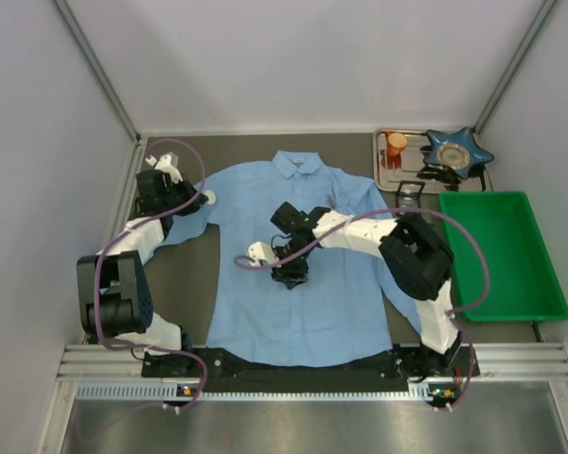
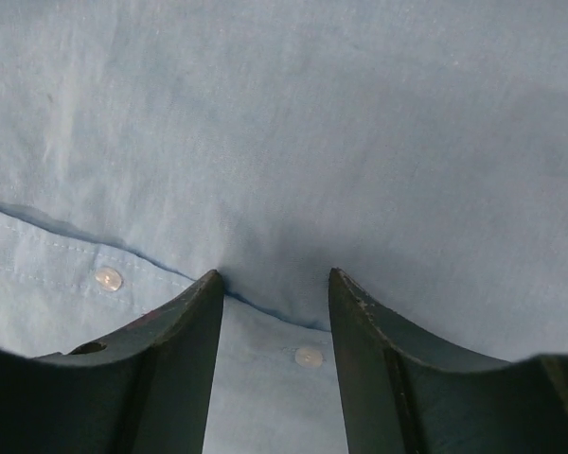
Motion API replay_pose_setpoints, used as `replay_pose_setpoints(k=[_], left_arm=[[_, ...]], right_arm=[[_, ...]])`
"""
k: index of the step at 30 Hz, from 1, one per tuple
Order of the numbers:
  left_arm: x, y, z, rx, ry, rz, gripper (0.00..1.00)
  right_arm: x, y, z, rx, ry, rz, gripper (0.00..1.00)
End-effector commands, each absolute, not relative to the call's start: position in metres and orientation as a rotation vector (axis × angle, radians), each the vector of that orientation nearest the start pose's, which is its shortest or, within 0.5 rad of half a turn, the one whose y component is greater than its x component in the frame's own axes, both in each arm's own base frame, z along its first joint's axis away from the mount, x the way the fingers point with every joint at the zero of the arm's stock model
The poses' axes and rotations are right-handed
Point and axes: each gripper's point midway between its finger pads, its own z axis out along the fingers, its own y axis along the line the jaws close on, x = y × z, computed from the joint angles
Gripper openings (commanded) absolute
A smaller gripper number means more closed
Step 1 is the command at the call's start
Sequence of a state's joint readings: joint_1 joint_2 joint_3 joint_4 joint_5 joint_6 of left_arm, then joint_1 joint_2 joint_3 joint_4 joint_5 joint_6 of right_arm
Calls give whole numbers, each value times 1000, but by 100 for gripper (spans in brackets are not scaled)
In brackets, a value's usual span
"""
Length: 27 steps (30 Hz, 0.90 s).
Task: Pin the brooch onto the clothing
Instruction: Adjust the clothes at the center of the board.
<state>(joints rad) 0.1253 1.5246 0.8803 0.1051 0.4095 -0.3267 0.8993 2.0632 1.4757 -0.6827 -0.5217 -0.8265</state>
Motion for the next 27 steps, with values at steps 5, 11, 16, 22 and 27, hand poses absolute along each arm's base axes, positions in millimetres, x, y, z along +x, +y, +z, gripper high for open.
replay_pose_setpoints(k=[5,11,16,22,27], left_arm=[[419,-40,146,-128,2026,-602,0],[418,-48,147,-84,2027,-576,0],[414,-59,151,-52,2008,-510,0],[405,-41,144,-236,1989,-429,0],[403,-30,137,-305,1996,-366,0]], right_arm=[[170,306,21,-2449,1650,800,51],[289,387,123,-1715,1943,857,57],[404,398,155,-936,2259,769,56],[445,404,132,-640,2354,639,52],[442,427,124,-614,2318,518,52]])
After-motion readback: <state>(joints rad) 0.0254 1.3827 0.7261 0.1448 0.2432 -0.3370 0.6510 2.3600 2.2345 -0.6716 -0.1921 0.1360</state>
